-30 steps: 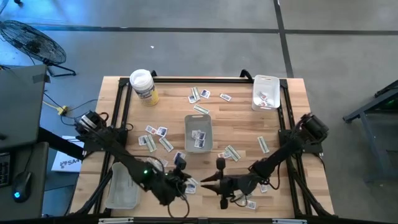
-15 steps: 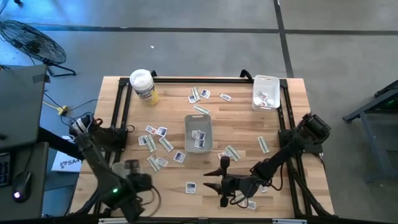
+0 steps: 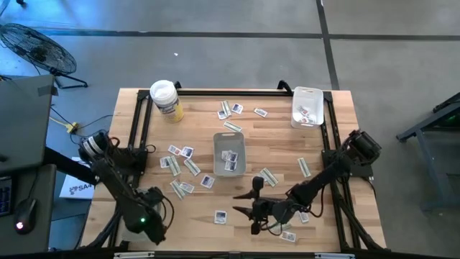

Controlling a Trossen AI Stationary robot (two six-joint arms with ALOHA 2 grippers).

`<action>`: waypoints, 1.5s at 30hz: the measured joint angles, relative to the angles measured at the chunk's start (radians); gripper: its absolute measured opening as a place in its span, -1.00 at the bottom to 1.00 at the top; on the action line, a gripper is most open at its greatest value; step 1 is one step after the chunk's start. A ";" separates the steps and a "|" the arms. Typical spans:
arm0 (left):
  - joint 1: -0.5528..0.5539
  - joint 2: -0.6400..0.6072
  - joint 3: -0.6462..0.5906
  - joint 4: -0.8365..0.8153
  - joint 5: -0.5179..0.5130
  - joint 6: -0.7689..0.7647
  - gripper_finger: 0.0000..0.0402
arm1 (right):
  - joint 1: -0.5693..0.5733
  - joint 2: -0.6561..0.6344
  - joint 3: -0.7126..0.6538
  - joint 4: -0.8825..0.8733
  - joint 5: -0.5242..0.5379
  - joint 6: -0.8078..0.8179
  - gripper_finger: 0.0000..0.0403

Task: Pick & Place First Aid Supplies
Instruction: Put the green pad into the bottom gray bin

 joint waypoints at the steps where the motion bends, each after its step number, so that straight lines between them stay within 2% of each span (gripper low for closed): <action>1: -0.002 -0.011 -0.020 0.061 -0.002 0.032 -1.00 | -0.005 0.000 0.000 -0.003 -0.009 0.004 -0.27; 3: -0.004 -0.037 -0.059 0.156 -0.017 0.058 -1.00 | -0.014 0.000 0.000 -0.005 -0.031 0.005 -0.27; 6: -0.010 -0.080 -0.091 0.203 -0.053 0.049 -1.00 | -0.027 0.000 0.000 -0.006 -0.064 0.030 -0.29; 10: -0.008 -0.108 -0.108 0.198 -0.045 -0.018 -1.00 | -0.036 0.000 0.000 -0.009 -0.094 0.053 -0.31; 17: -0.008 -0.108 -0.153 0.214 0.077 -0.080 -1.00 | -0.038 0.000 0.000 -0.015 -0.113 0.054 -0.32; 25: -0.008 -0.108 -0.160 0.246 0.065 -0.041 -1.00 | -0.038 0.000 0.000 -0.015 -0.113 0.054 -0.32; 45: -0.008 -0.108 -0.160 0.261 0.077 -0.059 -1.00 | -0.038 0.000 0.000 -0.014 -0.114 0.054 -0.32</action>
